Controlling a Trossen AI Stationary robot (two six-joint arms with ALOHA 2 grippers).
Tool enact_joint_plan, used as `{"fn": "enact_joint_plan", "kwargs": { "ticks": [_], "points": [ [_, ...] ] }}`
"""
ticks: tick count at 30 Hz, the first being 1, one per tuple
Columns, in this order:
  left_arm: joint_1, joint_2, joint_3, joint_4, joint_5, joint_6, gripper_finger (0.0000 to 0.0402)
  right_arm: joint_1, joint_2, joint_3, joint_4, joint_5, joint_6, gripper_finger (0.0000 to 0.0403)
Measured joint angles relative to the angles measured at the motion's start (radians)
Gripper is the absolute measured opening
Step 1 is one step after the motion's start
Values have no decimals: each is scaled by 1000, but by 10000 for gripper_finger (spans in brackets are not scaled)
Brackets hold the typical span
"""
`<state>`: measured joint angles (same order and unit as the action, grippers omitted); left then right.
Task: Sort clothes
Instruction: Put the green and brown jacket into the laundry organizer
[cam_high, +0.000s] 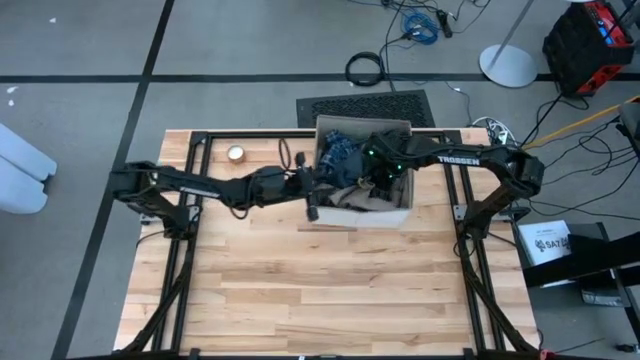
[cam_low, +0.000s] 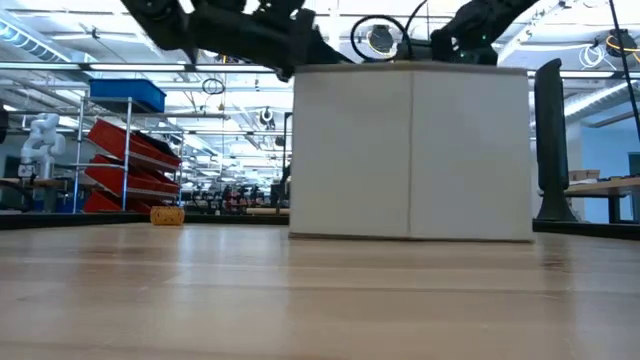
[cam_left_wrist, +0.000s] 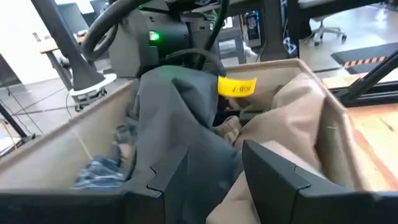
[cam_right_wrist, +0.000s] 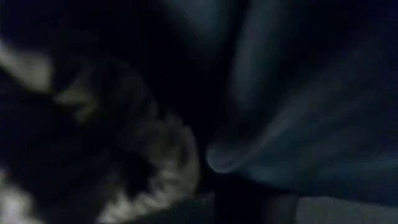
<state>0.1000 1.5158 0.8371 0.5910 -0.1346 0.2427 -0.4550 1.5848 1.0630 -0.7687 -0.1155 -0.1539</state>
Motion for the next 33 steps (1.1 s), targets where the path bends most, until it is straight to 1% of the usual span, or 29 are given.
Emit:
{"fn": "enact_joint_plan", "kwargs": {
  "ticks": [3,7,9,13,18,21,24,26,28,33],
  "points": [
    [0,40,38,-5,-4,0,160,-21,3,-14,69,65,-92,0],
    [-1,50,62,-14,-25,0,160,-38,30,-2,169,71,-188,0],
    [-1,46,64,-15,-49,4,160,-40,66,20,179,74,-198,0],
    [-1,23,64,-38,-110,36,160,-44,136,58,151,27,-133,0],
    [-11,-9,63,-60,-160,56,160,-42,152,103,112,3,20,0],
    [-21,-41,63,-65,-168,56,160,-42,149,171,73,-8,92,0],
    [-33,-80,63,-81,-169,58,160,-41,153,263,-34,-16,126,1],
    [-41,-107,63,-92,-171,58,160,-36,152,326,-100,-13,132,11],
    [-48,-131,63,-109,-176,58,160,-27,152,379,-139,-8,138,30],
    [-61,-168,63,-121,-189,58,160,2,150,504,-282,-7,137,99]
  ]
}}
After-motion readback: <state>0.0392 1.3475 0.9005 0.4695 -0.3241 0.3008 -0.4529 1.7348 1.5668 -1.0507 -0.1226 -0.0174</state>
